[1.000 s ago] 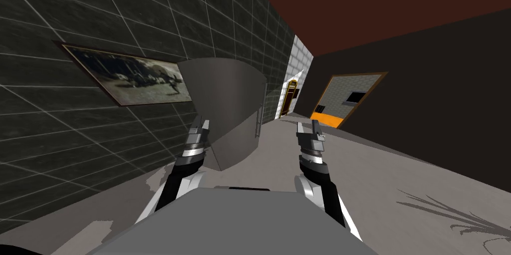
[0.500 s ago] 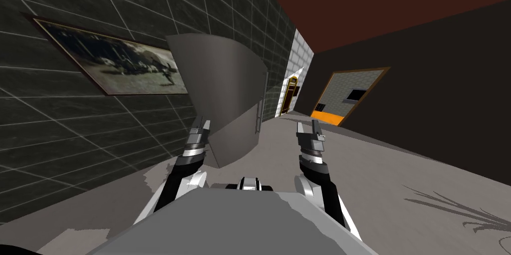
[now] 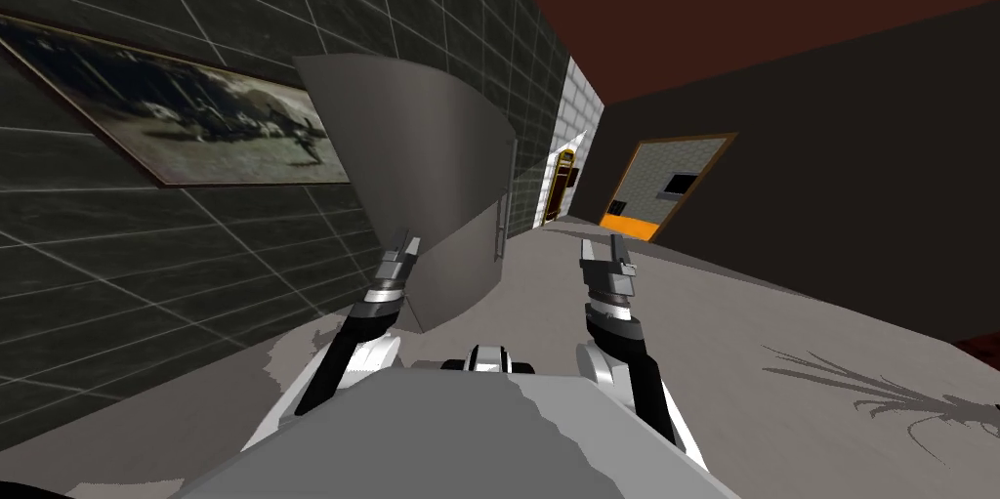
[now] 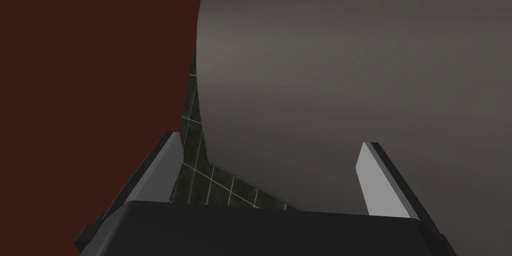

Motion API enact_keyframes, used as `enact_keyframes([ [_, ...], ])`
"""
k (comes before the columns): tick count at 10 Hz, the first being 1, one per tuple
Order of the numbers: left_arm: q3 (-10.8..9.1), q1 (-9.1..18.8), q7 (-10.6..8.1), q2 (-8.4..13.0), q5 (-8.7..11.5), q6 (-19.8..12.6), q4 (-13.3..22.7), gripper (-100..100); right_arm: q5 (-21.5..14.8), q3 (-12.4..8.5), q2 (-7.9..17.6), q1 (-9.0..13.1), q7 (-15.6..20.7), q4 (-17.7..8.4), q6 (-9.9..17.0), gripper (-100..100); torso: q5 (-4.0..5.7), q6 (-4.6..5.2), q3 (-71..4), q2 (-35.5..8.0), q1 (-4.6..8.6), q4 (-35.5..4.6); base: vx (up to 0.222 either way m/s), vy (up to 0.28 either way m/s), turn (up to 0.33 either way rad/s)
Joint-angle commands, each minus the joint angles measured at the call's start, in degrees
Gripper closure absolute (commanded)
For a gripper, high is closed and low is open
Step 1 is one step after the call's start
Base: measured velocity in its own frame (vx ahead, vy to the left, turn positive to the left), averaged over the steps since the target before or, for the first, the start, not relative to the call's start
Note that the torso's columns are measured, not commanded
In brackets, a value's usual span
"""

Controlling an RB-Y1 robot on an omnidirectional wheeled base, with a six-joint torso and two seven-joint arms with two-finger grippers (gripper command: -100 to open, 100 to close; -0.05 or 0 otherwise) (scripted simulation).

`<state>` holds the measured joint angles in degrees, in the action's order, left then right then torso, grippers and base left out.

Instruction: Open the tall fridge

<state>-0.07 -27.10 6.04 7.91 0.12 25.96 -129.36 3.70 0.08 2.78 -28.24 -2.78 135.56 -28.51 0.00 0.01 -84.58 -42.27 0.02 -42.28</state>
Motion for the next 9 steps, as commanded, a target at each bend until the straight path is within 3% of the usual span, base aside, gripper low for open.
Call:
enact_keyframes([
  [1, 0.77, 1.01, -0.55, 3.92, 1.56, -0.8, 1.82, -100, 0.0, 0.0, 0.0, 0.0, 0.0, 0.0, 0.0, 0, 0.01, -0.02, 0.0, 0.0, 0.02, 0.0, 0.016, -0.035, -0.058],
  [3, 1.7, 2.5, -1.47, 7.76, 4.14, -2.06, 4.3, -100, 0.0, 0.0, 0.0, 0.0, 0.0, 0.0, 0.0, 0, -0.01, -0.01, 0.01, -0.02, -0.02, -0.01, 0.019, -0.043, -0.15],
  [4, 1.7, 2.5, -1.47, 8.95, 4.14, -2.06, 4.3, -100, 0.0, 0.0, 0.0, 0.0, 0.0, 0.0, 0.0, 0, 0.0, 0.0, 0.0, 0.0, 0.01, 0.0, 0.016, -0.037, -0.076],
  [5, 2.24, 3.31, -1.98, 10.96, 5.59, -2.76, 5.64, -100, 0.0, 0.0, 0.0, -0.01, 0.0, 0.0, 0.0, 0, 0.0, -0.04, 0.01, -0.03, -0.04, -0.01, 0.012, -0.043, -0.128],
  [6, 2.24, 3.31, -1.98, 11.56, 5.59, -2.76, 5.64, -100, 0.0, 0.0, 0.0, 0.0, 0.0, 0.0, 0.0, 0, -0.01, -0.01, 0.02, -0.04, -0.02, -0.01, 0.011, -0.026, -0.062],
  [7, 2.81, 4.16, -2.51, 13.86, 7.12, -3.48, 7.04, -100, 0.0, 0.0, 0.0, -0.01, 0.0, 0.0, 0.0, 0, -0.01, -0.03, 0.02, -0.04, -0.07, -0.01, 0.014, -0.028, -0.14],
  [8, 2.81, 4.16, -2.51, 14.21, 7.12, -3.48, 7.04, -100, 0.0, 0.0, 0.0, 0.0, 0.0, 0.0, 0.0, 0, -0.01, 0.0, 0.01, -0.02, -0.04, -0.01, 0.015, -0.027, -0.079],
  [9, 3.41, 5.04, -3.07, 16.62, 8.71, -4.24, 8.47, -100, 0.0, 0.0, 0.0, -0.01, 0.0, 0.0, 0.0, 0, -0.01, -0.03, 0.0, -0.01, -0.04, 0.0, 0.012, -0.037, -0.137],
])
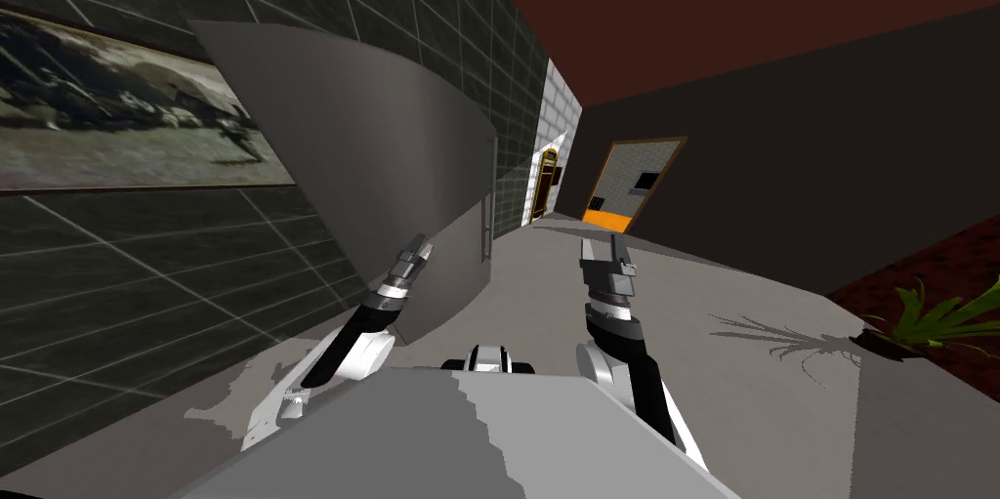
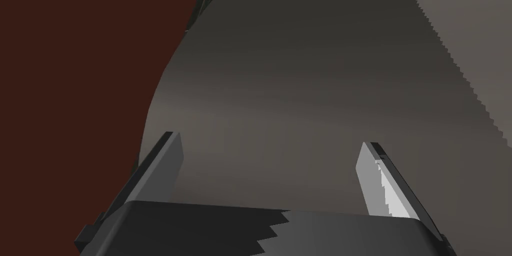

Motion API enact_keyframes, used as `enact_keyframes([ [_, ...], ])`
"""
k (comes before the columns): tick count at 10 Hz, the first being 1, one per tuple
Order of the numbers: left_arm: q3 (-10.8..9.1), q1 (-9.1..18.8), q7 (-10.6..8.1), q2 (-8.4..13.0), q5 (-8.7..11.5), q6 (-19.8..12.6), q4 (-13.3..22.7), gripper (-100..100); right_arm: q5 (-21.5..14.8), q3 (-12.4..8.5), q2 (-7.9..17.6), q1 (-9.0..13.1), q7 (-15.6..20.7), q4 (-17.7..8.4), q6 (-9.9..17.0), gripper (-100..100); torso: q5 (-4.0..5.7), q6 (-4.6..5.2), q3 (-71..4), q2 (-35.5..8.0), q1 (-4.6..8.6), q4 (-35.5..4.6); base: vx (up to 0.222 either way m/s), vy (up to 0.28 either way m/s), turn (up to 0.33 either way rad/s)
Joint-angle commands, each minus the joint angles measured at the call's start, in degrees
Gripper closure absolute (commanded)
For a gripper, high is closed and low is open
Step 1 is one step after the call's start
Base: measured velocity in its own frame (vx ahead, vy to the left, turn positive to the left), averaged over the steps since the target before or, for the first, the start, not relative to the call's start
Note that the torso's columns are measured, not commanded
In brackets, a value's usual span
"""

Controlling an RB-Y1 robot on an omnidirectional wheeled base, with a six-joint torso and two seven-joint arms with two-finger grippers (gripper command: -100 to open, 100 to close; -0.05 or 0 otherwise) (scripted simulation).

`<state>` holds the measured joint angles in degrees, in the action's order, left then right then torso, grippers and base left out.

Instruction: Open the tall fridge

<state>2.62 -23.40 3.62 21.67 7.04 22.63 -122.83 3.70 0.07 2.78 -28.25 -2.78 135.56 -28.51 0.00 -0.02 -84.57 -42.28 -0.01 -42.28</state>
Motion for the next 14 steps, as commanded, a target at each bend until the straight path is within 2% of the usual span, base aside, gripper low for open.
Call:
enact_keyframes([
  [1, 1.33, 2.24, -1.23, 4.73, 3.44, -1.69, 3.41, -100, 0.0, 0.0, 0.0, 0.0, 0.0, 0.0, 0.0, 0, 0.01, 0.03, 0.0, 0.0, 0.04, 0.0, 0.021, -0.051, -0.238],
  [2, 1.33, 2.24, -1.23, 5.89, 3.44, -1.69, 3.41, -100, 0.0, 0.01, 0.0, 0.01, 0.0, 0.0, 0.0, 0, 0.02, 0.04, -0.01, 0.03, 0.09, 0.01, 0.024, -0.042, -0.085],
  [3, 1.95, 3.16, -1.83, 7.81, 5.1, -2.47, 4.91, -100, 0.0, 0.0, 0.0, 0.0, 0.0, 0.0, 0.0, 0, 0.01, -0.02, -0.01, 0.01, 0.02, 0.01, 0.03, -0.05, -0.116],
  [4, 1.95, 3.16, -1.83, 8.65, 5.1, -2.47, 4.91, -100, 0.0, 0.0, 0.0, 0.0, 0.0, 0.0, 0.0, 0, 0.0, 0.03, -0.02, 0.03, 0.02, 0.01, 0.025, -0.036, -0.088],
  [5, 2.57, 4.09, -2.43, 10.86, 6.77, -3.27, 6.45, -100, 0.0, 0.0, 0.0, 0.0, 0.0, 0.0, 0.0, 0, -0.01, 0.0, 0.01, -0.02, -0.03, 0.0, 0.026, -0.039, -0.146],
  [6, 2.57, 4.09, -2.43, 11.44, 6.77, -3.27, 6.45, -100, 0.0, 0.0, 0.0, 0.0, 0.0, 0.0, 0.0, 0, -0.01, 0.03, 0.01, -0.01, 0.0, 0.0, 0.018, -0.031, -0.103],
  [7, 3.18, 5.03, -3.05, 13.53, 8.43, -4.08, 8.01, -100, 0.0, 0.0, 0.0, 0.0, 0.0, 0.0, 0.0, 0, 0.0, 0.0, 0.03, -0.04, -0.01, -0.01, 0.025, -0.036, -0.169],
  [8, 3.18, 5.03, -3.05, 14.24, 8.43, -4.08, 8.01, -100, 0.0, 0.0, 0.0, 0.0, 0.0, 0.0, 0.0, 0, 0.0, 0.03, 0.01, -0.01, 0.01, 0.0, 0.019, -0.028, -0.073],
  [9, 3.75, 5.98, -3.68, 16.57, 10.05, -4.88, 9.6, -100, 0.0, 0.0, 0.0, 0.0, 0.0, 0.0, 0.0, 0, 0.0, -0.01, 0.01, -0.02, 0.0, 0.0, 0.014, -0.039, -0.15],
  [10, 3.75, 5.98, -3.68, 17.05, 10.05, -4.88, 9.6, -100, 0.0, 0.0, 0.0, 0.0, 0.0, 0.0, 0.0, 0, 0.0, 0.04, 0.01, -0.02, 0.04, 0.0, 0.013, -0.033, -0.084],
  [11, 4.29, 6.93, -4.3, 19.2, 11.61, -5.67, 11.23, -100, 0.0, 0.0, 0.0, 0.0, 0.0, 0.0, 0.0, 0, 0.01, -0.01, 0.01, -0.02, 0.01, -0.01, 0.022, -0.041, -0.144],
  [12, 4.29, 6.93, -4.3, 19.84, 11.61, -5.67, 11.23, -100, 0.0, 0.0, 0.0, 0.0, 0.0, 0.0, 0.0, 0, 0.01, 0.04, -0.01, 0.02, 0.04, 0.0, 0.021, -0.033, -0.095],
  [13, 4.78, 7.89, -4.93, 22.02, 13.1, -6.46, 12.88, -100, 0.0, 0.0, 0.0, 0.0, 0.0, 0.0, 0.0, 0, 0.0, 0.0, -0.01, 0.01, 0.0, 0.0, 0.03, -0.041, -0.154],
  [14, 4.78, 7.89, -4.93, 22.6, 13.1, -6.46, 12.88, -100, 0.0, 0.0, 0.0, 0.0, 0.0, 0.0, 0.0, 0, 0.0, 0.04, -0.02, 0.03, 0.03, 0.01, 0.03, -0.035, -0.077],
])
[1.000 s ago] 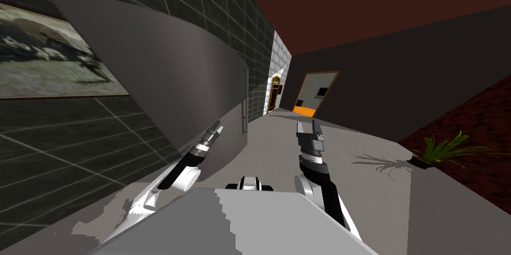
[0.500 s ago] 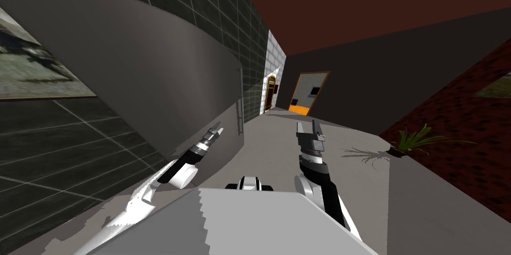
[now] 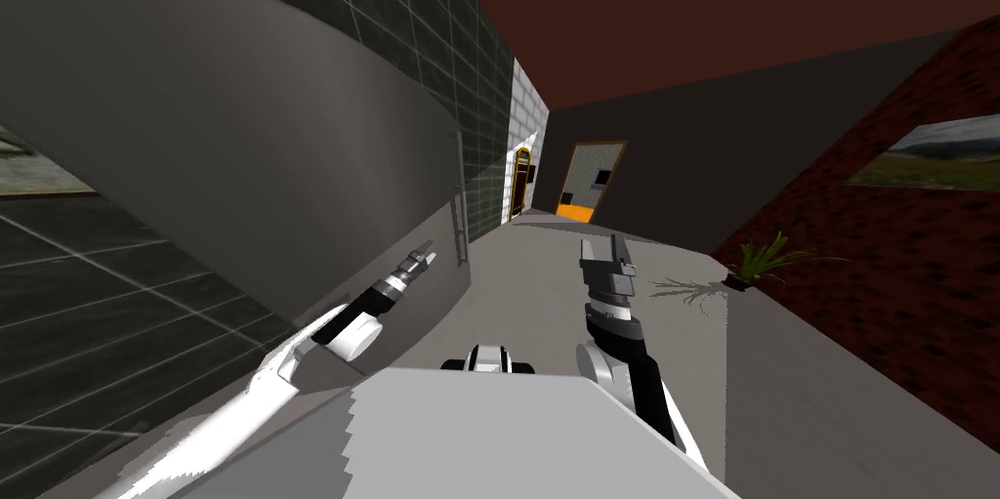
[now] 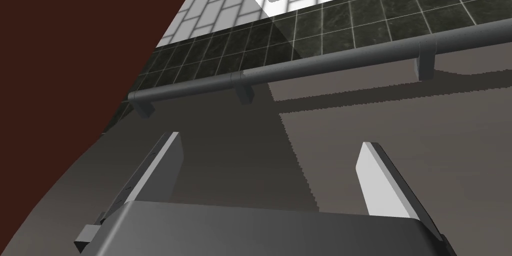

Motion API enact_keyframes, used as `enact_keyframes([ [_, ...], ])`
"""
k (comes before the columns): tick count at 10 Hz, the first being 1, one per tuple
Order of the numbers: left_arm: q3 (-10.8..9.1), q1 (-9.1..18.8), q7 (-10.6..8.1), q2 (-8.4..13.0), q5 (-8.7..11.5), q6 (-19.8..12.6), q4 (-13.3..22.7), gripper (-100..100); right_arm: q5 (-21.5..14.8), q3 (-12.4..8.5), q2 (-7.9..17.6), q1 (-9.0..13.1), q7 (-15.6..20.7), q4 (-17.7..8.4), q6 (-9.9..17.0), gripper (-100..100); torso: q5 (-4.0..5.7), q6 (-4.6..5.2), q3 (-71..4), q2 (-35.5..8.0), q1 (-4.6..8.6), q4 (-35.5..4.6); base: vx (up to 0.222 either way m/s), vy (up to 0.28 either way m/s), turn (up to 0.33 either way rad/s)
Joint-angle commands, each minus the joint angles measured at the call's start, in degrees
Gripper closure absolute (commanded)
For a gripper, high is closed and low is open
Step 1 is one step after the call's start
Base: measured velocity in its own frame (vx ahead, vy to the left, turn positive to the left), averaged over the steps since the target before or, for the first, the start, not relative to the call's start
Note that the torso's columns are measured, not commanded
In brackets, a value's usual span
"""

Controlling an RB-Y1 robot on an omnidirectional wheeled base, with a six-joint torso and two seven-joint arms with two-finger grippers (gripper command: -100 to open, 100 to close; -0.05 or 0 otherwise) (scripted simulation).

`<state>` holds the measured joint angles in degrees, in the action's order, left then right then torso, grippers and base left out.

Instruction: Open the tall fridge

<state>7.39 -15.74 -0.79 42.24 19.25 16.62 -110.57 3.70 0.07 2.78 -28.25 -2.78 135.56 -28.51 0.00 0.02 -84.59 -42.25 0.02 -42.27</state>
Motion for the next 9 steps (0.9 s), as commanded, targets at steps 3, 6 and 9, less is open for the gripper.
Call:
enact_keyframes([
  [3, 0.81, 2.13, -1.76, 6.99, 3.61, -1.99, 4.03, -100, 0.0, 0.0, 0.0, 0.0, 0.0, 0.0, 0.0, 0, 0.0, -0.04, 0.04, -0.07, -0.04, -0.02, 0.025, -0.038, -0.122],
  [6, 1.35, 4.05, -2.98, 11.69, 5.92, -3.48, 7.58, -100, 0.0, 0.0, 0.0, -0.01, 0.0, 0.0, 0.0, 0, 0.01, -0.06, 0.01, -0.03, -0.03, -0.01, 0.036, -0.051, -0.137],
  [9, 1.51, 5.01, -3.59, 15.3, 6.92, -4.19, 9.41, -100, 0.0, 0.0, 0.0, 0.0, 0.0, 0.0, 0.0, 0, -0.01, 0.0, 0.04, -0.07, -0.02, -0.02, 0.027, -0.031, -0.103],
])
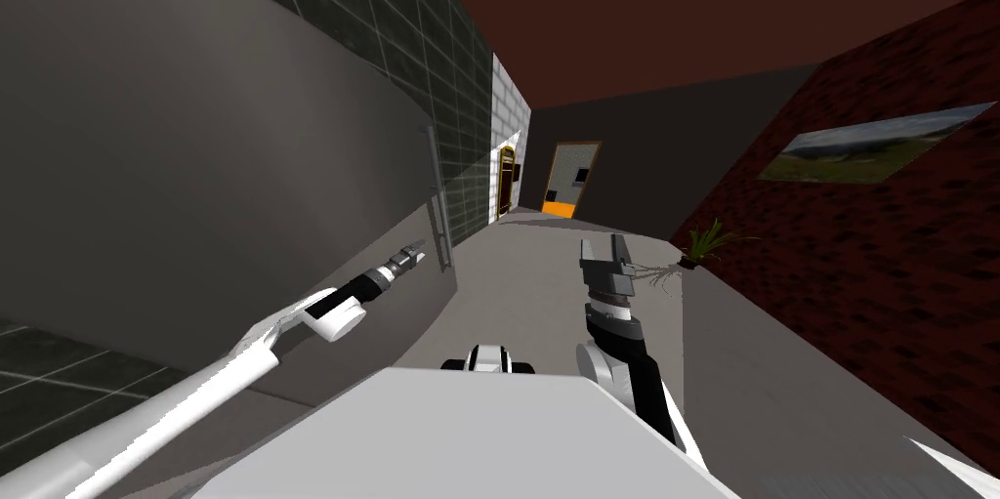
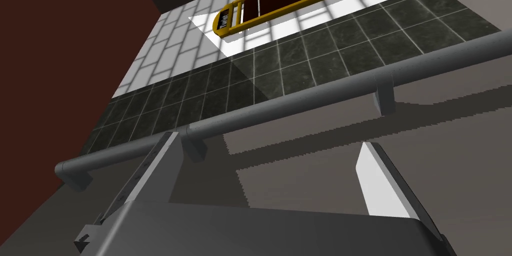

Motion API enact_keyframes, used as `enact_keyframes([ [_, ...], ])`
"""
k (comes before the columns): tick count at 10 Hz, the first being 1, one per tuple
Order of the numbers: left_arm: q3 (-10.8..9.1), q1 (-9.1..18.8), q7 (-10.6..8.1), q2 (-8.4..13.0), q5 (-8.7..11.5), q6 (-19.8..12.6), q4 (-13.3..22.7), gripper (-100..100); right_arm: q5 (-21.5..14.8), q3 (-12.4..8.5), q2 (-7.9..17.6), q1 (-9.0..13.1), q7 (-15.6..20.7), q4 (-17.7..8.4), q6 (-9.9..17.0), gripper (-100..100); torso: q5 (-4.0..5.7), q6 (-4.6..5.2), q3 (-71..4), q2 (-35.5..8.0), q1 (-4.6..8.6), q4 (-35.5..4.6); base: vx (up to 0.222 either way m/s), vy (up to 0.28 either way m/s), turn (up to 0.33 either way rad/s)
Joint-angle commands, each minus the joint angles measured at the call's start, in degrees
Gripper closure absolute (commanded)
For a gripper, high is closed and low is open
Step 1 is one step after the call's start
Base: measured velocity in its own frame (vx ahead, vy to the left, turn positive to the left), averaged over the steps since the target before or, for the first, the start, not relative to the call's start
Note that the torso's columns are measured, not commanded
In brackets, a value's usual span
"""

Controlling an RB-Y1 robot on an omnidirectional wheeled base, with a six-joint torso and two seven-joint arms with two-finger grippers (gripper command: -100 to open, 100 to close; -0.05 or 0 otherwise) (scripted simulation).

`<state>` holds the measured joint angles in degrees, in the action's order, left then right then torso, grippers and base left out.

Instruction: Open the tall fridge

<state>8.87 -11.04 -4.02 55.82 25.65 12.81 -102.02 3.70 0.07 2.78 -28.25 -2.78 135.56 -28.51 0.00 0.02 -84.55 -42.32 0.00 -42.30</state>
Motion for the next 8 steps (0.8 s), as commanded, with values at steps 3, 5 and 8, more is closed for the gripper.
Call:
enact_keyframes([
  [3, 0.14, 2.25, -1.56, 6.38, 2.21, -1.77, 4.59, -100, 0.0, 0.0, 0.0, -0.01, 0.0, 0.0, 0.0, 0, 0.01, -0.04, -0.03, 0.05, 0.01, 0.01, 0.033, -0.039, -0.104],
  [5, 0.11, 3.21, -2.15, 9.17, 2.91, -2.44, 6.49, -100, 0.0, 0.0, 0.0, 0.0, 0.0, 0.0, 0.0, 0, 0.01, -0.01, -0.05, 0.09, 0.04, 0.03, 0.045, -0.045, -0.125],
  [8, -0.1, 5.12, -3.32, 13.47, 4.08, -3.73, 10.29, -100, 0.0, 0.0, 0.0, -0.01, 0.0, 0.0, 0.0, 0, -0.01, -0.03, 0.01, -0.01, -0.04, 0.0, 0.037, -0.034, -0.104],
])
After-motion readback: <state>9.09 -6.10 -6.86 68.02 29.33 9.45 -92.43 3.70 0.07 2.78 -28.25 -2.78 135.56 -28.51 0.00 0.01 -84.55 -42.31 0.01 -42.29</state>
